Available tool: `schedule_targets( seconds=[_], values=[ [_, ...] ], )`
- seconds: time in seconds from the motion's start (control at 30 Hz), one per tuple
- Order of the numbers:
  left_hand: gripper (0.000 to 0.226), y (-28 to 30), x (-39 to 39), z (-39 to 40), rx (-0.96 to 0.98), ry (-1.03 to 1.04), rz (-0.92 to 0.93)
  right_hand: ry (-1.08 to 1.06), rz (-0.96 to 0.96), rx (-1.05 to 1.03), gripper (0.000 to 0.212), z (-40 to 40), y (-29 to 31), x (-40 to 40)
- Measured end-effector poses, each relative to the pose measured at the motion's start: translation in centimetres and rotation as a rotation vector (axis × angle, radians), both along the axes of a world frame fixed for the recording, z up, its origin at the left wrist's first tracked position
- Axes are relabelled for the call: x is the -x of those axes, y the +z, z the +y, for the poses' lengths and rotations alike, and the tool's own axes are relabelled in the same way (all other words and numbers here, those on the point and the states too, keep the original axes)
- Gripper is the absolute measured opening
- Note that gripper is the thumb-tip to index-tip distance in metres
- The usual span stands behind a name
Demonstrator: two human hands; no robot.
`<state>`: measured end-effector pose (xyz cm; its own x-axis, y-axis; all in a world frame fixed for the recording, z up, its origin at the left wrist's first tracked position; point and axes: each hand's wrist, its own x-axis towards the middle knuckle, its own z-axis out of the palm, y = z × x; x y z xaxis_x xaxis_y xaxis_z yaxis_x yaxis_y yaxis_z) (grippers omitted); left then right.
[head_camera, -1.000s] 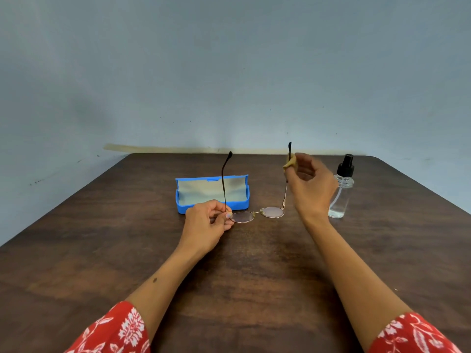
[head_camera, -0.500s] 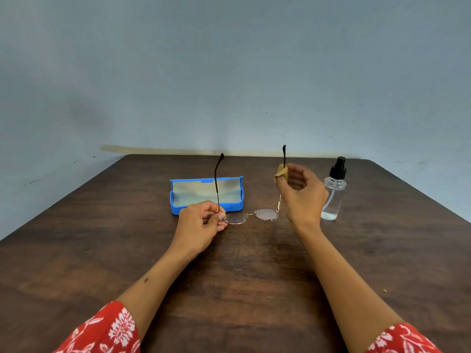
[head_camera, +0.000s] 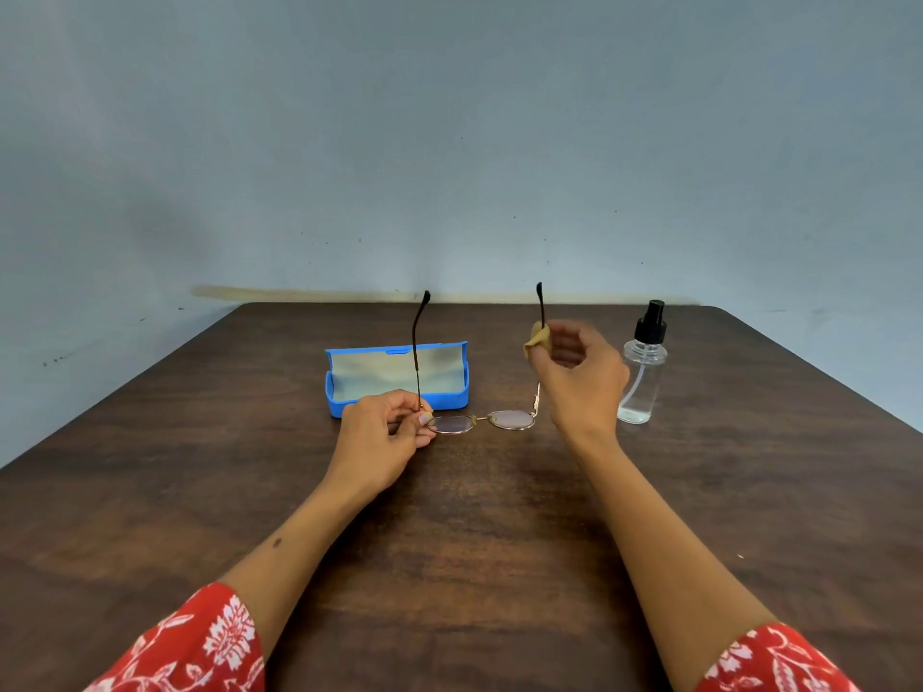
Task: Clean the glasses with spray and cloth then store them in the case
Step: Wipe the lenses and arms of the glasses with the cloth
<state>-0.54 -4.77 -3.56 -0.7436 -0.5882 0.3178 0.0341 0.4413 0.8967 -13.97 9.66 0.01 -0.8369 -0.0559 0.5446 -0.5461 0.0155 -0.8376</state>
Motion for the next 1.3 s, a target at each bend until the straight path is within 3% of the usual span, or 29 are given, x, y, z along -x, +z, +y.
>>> schedule_targets(
  seconds=[0.13,0.37,0.6,0.87,1.13,1.3],
  values=[
    [0.019,0.0,0.0,-0.1,-0.003,0.012,-0.012,0.026,-0.045,-0.181,0.018,0.3,-1.3,0.2],
    [0.021,0.1,-0.2,0.0,0.02,0.007,-0.01,0.04,-0.015,0.08,0.017,0.3,1.2,0.2],
    [0.015,0.3,-0.2,0.1,0.025,0.022,-0.015,0.059,-0.128,-0.235,0.015,1.0,-0.5,0.3],
    [0.019,0.3,-0.2,0.1,0.026,0.011,-0.019,0.05,0.011,0.015,0.018,-0.2,3.6,-0.1],
    [0.016,0.1,-0.2,0.0,0.015,0.012,-0.027,0.02,-0.149,-0.146,0.012,0.2,0.9,-0.4],
    [0.02,0.1,-0.2,0.0,0.024,0.005,-0.028,0.032,0.042,0.029,0.015,-0.3,4.1,-0.1]
  ],
)
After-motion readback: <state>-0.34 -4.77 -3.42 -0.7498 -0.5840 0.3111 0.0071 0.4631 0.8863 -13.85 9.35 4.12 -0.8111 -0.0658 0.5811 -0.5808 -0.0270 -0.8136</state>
